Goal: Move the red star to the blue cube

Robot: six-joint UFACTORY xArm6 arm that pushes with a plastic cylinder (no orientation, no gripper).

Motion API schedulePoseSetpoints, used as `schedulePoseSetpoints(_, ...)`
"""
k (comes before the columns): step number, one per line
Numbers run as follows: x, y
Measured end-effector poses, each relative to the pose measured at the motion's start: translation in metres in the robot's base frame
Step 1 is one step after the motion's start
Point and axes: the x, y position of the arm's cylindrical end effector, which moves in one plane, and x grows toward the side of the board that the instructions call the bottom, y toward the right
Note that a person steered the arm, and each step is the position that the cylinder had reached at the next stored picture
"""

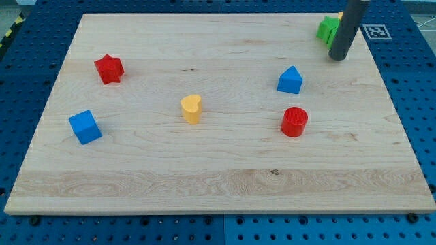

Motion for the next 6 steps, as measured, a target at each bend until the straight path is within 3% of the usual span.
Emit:
schedulePoseSetpoints(1,-0.017,-0.046)
schedulePoseSetpoints(3,-0.105,-0.14)
schedulePoseSetpoints(6,-0.043,-0.355)
